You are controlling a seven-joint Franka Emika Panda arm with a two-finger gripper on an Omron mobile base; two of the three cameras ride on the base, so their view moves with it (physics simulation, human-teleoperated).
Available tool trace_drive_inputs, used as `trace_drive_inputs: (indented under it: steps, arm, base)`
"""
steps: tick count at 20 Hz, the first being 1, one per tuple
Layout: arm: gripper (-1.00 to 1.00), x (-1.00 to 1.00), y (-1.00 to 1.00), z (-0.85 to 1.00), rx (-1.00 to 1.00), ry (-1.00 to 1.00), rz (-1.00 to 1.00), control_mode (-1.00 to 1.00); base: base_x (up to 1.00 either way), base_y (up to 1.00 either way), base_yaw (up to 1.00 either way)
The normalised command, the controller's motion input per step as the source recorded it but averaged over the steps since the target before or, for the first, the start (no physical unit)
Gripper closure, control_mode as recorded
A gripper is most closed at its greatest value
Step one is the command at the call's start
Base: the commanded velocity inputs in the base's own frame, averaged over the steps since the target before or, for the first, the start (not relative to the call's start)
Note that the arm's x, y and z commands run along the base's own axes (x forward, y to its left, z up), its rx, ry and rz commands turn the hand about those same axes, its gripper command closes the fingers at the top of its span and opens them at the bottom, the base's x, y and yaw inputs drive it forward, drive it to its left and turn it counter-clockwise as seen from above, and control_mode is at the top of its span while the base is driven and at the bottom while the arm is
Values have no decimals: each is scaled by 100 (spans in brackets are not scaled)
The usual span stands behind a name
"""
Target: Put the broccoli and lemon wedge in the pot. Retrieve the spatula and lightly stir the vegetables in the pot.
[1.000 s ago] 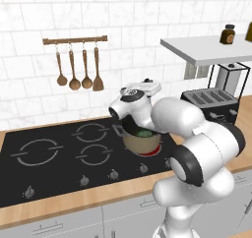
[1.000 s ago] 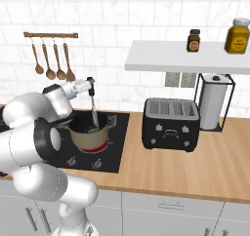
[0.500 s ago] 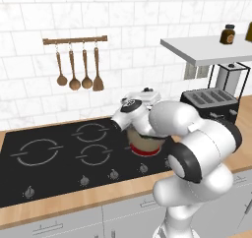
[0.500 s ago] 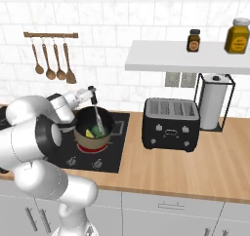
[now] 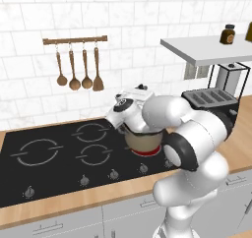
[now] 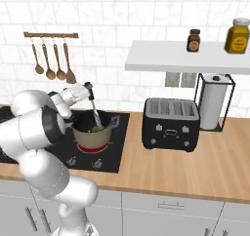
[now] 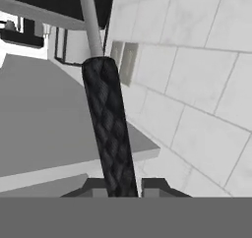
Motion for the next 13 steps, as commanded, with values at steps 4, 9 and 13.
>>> trace_drive_inputs:
  steps: [4, 9, 13]
  arm:
    - [100, 16, 11, 34, 0, -9, 0, -100]
    - [100, 1, 5, 13, 0, -4, 0, -100]
    - [100, 1, 0, -18, 0, -1, 0, -100]
  base:
    - [0, 0, 0]
    - [0, 0, 0]
    - [0, 0, 0]
